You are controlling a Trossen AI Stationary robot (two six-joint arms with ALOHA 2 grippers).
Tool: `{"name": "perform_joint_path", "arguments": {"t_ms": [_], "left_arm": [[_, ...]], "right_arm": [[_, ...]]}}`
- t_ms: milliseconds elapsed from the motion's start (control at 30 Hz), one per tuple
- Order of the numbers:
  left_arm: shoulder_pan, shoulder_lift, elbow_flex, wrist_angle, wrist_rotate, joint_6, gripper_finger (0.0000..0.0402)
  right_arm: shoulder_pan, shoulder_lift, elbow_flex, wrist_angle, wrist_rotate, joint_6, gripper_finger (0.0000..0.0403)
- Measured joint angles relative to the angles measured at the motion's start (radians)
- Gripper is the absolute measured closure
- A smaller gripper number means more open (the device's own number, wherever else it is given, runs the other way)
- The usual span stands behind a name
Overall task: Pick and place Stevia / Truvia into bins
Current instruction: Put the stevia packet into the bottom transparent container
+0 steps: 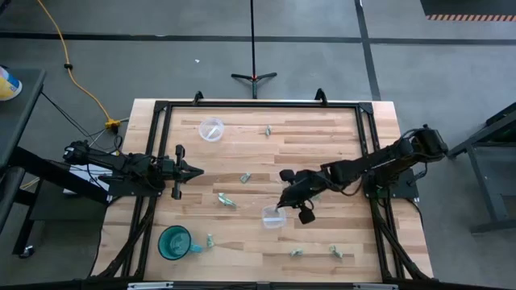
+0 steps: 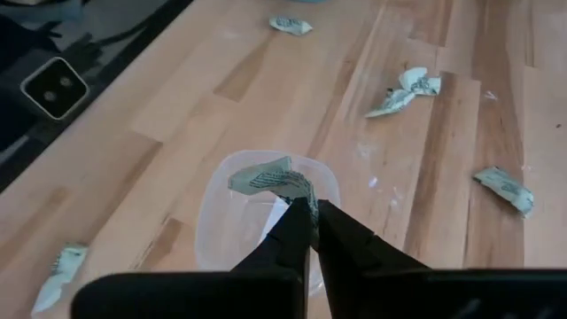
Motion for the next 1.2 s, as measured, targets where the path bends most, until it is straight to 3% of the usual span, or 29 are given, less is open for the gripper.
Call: {"name": "perform_joint_path", "arguments": {"t_ms": [433, 533, 767, 1000, 1200], "left_arm": [[0.0, 0.0, 0.0, -0.001, -0.014, 0.0, 0.0353], [0.0, 0.0, 0.0, -0.001, -0.014, 0.0, 0.0353], [0.0, 0.0, 0.0, -0.001, -0.015, 0.0, 0.0353], [0.0, 0.0, 0.0, -0.001, -0.016, -0.002, 0.0353], [0.0, 0.0, 0.0, -0.001, -0.017, -0.002, 0.0353]], "right_arm": [[0.009, 0.0, 0.0, 0.011, 0.011, 0.088, 0.0319], [0.014, 0.0, 0.0, 0.025, -0.033, 0.12, 0.0301], [0.157, 0.0, 0.0, 0.025, -0.083, 0.097, 0.0246], [0.354, 0.067, 0.0, 0.034, 0.092, 0.208, 0.0182], [0.448, 0.176, 0.0, 0.069, 0.174, 0.283, 0.0166]]}}
